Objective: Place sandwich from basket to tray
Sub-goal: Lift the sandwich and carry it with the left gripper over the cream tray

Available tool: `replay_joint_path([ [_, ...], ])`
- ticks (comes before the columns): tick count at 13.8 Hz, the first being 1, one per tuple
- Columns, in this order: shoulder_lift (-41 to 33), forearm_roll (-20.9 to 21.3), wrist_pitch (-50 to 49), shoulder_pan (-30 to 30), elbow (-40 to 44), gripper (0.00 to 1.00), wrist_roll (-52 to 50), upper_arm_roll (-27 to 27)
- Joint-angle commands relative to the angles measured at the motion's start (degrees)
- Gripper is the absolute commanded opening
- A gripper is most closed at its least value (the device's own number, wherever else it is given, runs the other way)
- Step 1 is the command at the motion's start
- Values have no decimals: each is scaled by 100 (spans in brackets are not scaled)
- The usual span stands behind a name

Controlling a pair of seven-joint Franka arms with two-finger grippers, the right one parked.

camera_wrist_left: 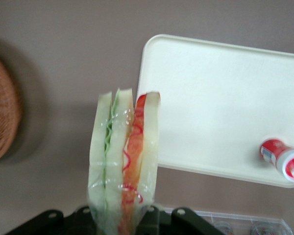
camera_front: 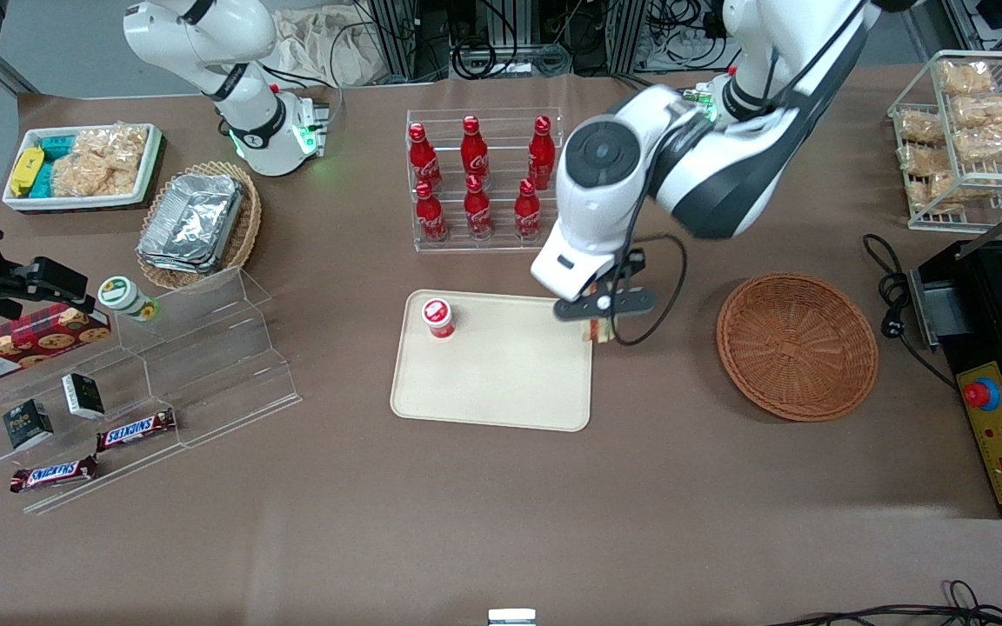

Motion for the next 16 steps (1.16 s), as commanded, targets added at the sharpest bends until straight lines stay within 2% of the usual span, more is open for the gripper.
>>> replay_joint_path([
  [1,818,740,374,-198,227,23,-429,-43],
  [4,1522,1366,797,-234,218,23,-659,-43],
  [8,2015,1666,1088,-331,218,25,-721,-26],
  [11,2051,1666,1132,-340,227,42,-721,44],
  [12,2051,1666,1210,-348,218,62,-721,53],
  [13,2051,1666,1228,-348,218,64,-730,53],
  [15,1964,1631,1220,-279,261,99,-747,53],
  [16,1815,1588,1176,-226,297,100,-913,45],
])
